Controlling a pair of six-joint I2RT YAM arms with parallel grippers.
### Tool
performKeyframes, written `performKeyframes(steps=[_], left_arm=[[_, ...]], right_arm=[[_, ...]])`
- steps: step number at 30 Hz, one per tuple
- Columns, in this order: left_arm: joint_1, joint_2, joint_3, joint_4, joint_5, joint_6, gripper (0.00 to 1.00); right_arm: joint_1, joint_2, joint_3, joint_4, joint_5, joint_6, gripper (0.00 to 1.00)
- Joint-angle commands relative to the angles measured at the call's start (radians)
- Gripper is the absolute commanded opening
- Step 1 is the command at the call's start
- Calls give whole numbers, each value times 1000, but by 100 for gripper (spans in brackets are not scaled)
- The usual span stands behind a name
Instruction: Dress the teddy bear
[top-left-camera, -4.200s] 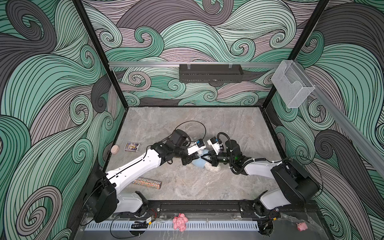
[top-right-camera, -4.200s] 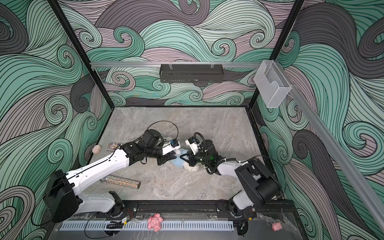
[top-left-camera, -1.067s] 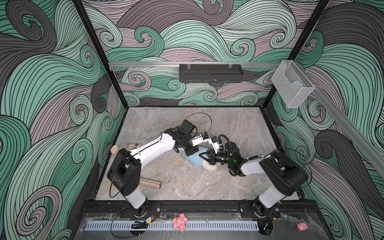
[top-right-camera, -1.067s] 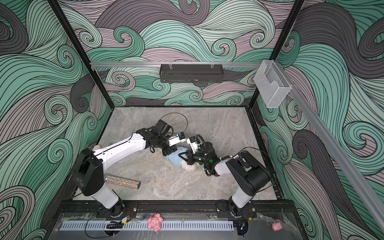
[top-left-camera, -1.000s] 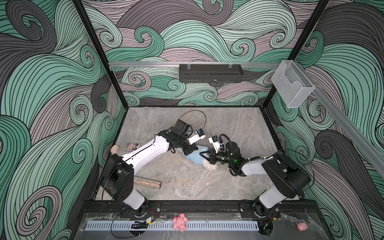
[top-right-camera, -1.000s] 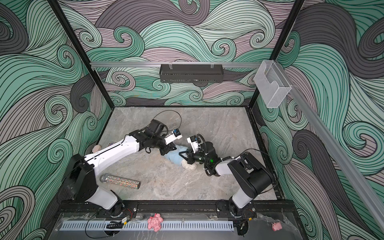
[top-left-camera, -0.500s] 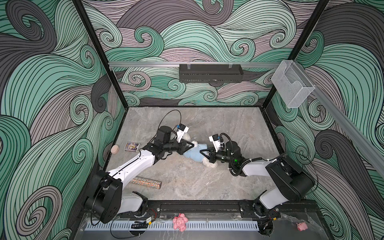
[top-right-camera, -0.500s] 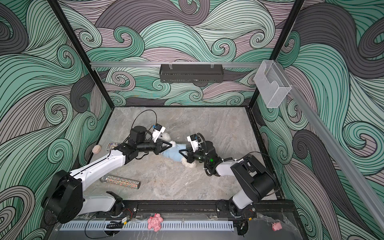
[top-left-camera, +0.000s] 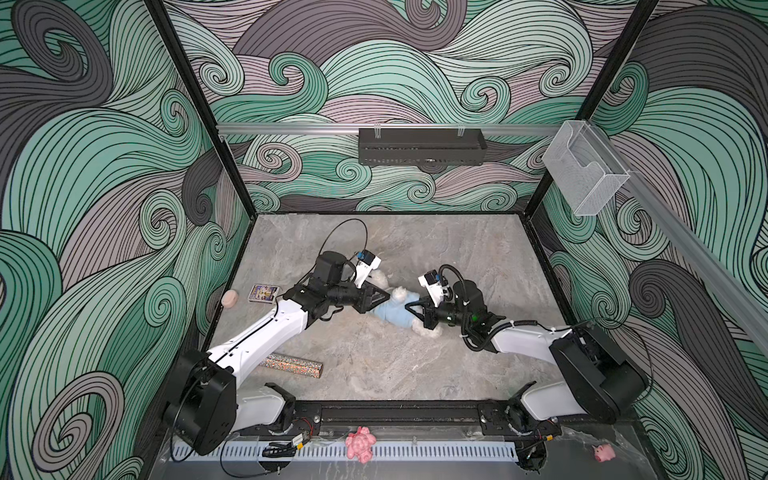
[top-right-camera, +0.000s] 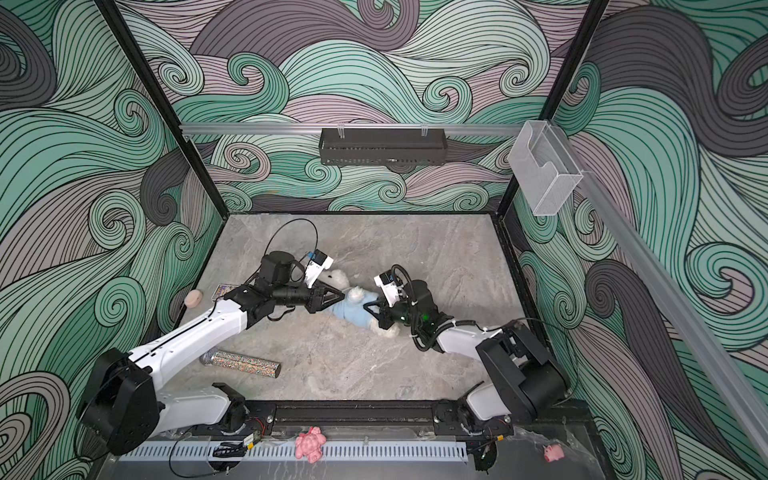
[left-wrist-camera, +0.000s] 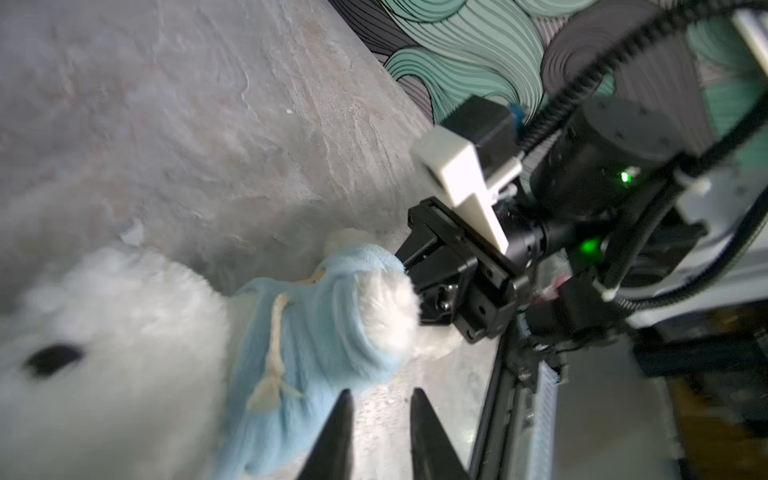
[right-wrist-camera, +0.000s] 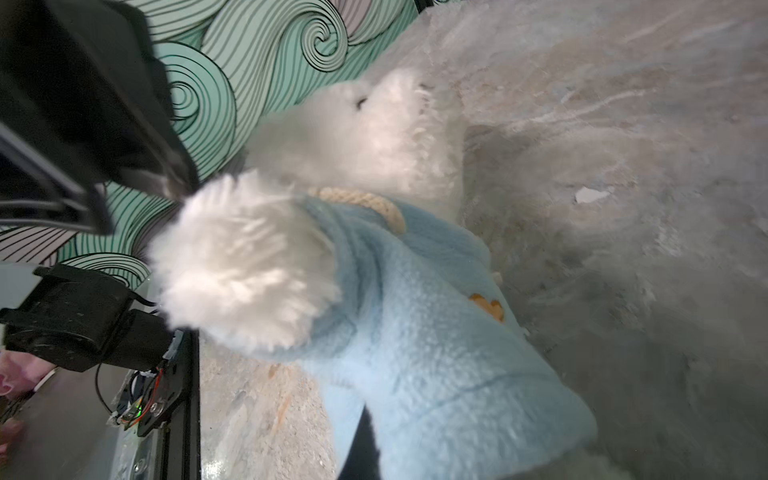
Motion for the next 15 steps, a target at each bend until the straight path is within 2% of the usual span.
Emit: performKeyframes(steps=[1,6,15], left_arm=[[-46,-40,53,-168,-135,258,37],[-128,-22,72,-114,-235,426,47],[-197,161,228,-174,-333,602,53]], right_arm=[[-3,-12,-9,-20,-5,-37,0],[8,17,-15,27,-22,-16,0],[18,34,-11,39,-30,-13,0]])
